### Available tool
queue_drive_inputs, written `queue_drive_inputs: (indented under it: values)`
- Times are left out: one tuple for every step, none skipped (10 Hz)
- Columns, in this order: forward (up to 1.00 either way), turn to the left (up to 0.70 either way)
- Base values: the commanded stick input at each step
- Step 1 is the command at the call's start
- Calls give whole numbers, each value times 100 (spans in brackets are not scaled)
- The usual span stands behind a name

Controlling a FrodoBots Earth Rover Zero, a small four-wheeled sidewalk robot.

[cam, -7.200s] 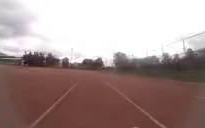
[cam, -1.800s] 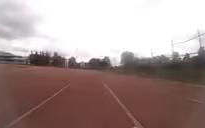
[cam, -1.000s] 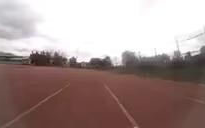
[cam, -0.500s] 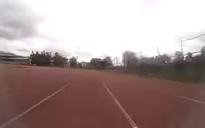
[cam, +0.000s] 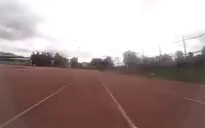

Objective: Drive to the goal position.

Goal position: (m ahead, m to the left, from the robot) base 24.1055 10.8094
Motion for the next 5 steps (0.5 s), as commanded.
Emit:
queue_drive_inputs:
  values:
    - [70,0]
    - [70,0]
    - [70,0]
    - [70,0]
    - [70,0]
